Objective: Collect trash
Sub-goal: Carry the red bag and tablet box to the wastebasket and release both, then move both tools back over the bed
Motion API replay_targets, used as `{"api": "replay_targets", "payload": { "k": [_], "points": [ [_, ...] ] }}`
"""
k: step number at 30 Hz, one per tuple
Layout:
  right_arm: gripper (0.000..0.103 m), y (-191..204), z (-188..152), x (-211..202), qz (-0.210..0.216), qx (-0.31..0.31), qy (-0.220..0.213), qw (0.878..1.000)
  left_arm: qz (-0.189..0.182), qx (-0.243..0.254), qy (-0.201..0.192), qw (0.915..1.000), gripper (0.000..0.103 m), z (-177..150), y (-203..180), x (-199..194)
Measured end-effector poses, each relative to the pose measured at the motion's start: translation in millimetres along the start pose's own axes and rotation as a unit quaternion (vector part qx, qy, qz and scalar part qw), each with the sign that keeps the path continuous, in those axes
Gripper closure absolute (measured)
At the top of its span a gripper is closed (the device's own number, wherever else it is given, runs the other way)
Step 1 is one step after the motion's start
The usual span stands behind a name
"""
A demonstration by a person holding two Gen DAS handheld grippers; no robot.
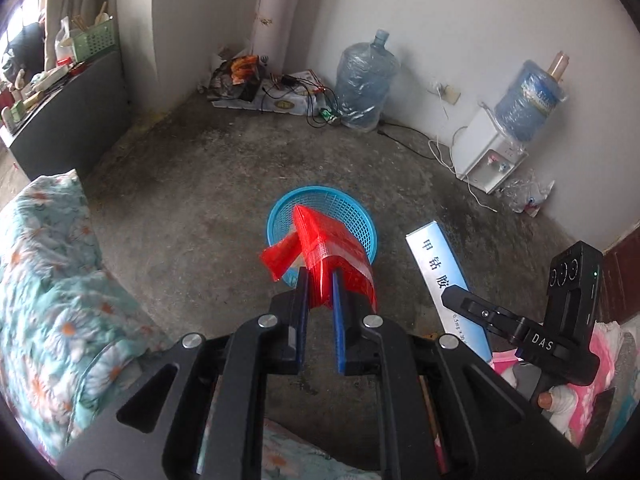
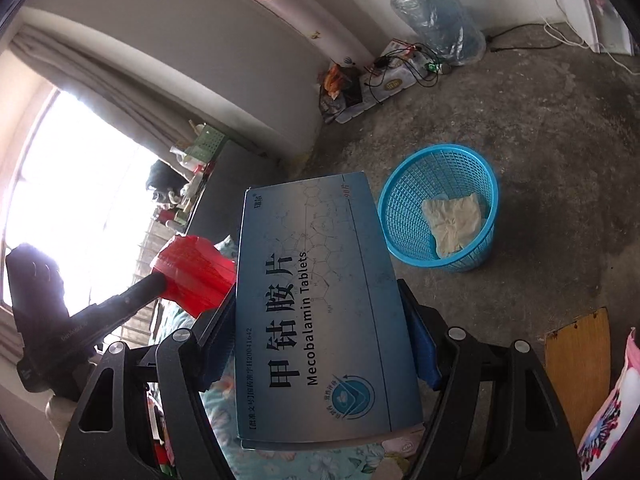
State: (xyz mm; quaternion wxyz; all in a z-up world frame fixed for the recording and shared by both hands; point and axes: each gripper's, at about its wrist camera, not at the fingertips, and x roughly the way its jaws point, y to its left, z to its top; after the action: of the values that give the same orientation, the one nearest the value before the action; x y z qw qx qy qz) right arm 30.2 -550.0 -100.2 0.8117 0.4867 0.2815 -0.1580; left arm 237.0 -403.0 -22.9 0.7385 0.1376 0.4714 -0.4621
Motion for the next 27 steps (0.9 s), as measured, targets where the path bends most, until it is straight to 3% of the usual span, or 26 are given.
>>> {"api": "replay_targets", "payload": {
  "k": [6,7,8,9,10,14,20,24,27],
  "points": [
    [0.031,-44.0,57.3,60.6,0.001,0.072,-0.004,0.997,-0.01,0.0,0.027,0.9996,0.092,37.8,-1.9,78.9],
    [0.031,-53.1,69.0,72.2,0.0,0.084,-0.009,0.996,-0.011,-0.001,0.031,0.9994,0.084,44.6,-1.0,93.9],
    [0.023,-63.8,78.5,81.3,0.003,0.101,-0.014,0.995,-0.011,-0.008,0.036,0.9993,0.077,50.9,0.5,108.9],
    [0.015,-75.0,88.5,95.5,0.011,0.116,-0.014,0.993,-0.007,-0.018,0.034,0.9992,0.058,55.0,3.5,123.5],
    [0.013,-86.2,97.4,111.6,0.006,0.122,-0.008,0.992,-0.003,-0.031,0.033,0.999,0.043,57.0,7.0,137.5],
    [0.013,-122.4,101.8,146.0,-0.076,0.136,0.011,0.988,0.006,-0.077,0.052,0.9957,0.043,53.2,16.8,169.9],
    [0.013,-140.0,70.5,127.3,-0.06,0.143,-0.001,0.988,0.002,-0.082,0.028,0.9962,0.043,41.7,25.0,141.2],
    [0.013,-132.5,45.3,91.3,-0.054,0.131,-0.021,0.99,-0.015,-0.088,0.003,0.996,0.043,33.9,27.0,99.5],
    [0.013,-107.1,30.4,61.9,-0.055,0.081,-0.038,0.994,-0.036,-0.09,-0.026,0.9949,0.043,16.5,27.5,50.7]
  ]
}}
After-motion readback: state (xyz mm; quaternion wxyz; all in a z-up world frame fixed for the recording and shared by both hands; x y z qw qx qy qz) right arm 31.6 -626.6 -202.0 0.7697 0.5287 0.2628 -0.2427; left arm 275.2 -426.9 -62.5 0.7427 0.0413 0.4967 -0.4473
